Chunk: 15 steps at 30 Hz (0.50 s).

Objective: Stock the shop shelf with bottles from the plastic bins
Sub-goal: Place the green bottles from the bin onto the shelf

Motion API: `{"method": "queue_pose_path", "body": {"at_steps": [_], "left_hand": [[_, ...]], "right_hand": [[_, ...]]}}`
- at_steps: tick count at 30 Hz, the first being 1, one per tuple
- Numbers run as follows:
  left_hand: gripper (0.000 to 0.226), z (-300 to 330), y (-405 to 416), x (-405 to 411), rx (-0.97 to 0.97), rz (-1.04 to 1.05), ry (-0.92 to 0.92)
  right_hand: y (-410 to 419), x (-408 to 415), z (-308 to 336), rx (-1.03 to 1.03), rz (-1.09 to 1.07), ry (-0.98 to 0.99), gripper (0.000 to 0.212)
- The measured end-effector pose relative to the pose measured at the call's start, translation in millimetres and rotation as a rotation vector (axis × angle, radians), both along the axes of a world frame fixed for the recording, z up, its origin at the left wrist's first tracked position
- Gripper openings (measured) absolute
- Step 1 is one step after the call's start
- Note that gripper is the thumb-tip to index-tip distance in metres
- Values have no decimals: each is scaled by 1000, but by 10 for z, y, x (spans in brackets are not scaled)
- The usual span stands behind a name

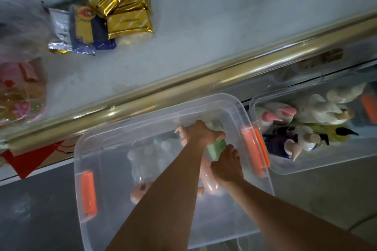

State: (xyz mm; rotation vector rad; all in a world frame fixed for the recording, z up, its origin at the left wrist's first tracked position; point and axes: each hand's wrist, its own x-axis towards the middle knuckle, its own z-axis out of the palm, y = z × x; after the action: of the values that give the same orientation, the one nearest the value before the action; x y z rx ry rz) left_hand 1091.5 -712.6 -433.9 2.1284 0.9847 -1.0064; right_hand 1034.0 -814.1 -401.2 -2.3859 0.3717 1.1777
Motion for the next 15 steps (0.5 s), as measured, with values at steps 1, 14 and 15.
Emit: {"method": "queue_pose_path", "body": {"at_steps": [1, 14, 15], "left_hand": [[94, 40, 35, -35, -38, 37, 0], [40, 1026, 422, -492, -557, 608, -277], [34, 1142, 453, -494, -580, 632, -284]], "right_hand": [[-35, 33, -2, 32, 8, 16, 56], [-53, 219, 807, 473, -53, 335, 63], [-23, 214, 923, 551, -85, 426, 62]]}}
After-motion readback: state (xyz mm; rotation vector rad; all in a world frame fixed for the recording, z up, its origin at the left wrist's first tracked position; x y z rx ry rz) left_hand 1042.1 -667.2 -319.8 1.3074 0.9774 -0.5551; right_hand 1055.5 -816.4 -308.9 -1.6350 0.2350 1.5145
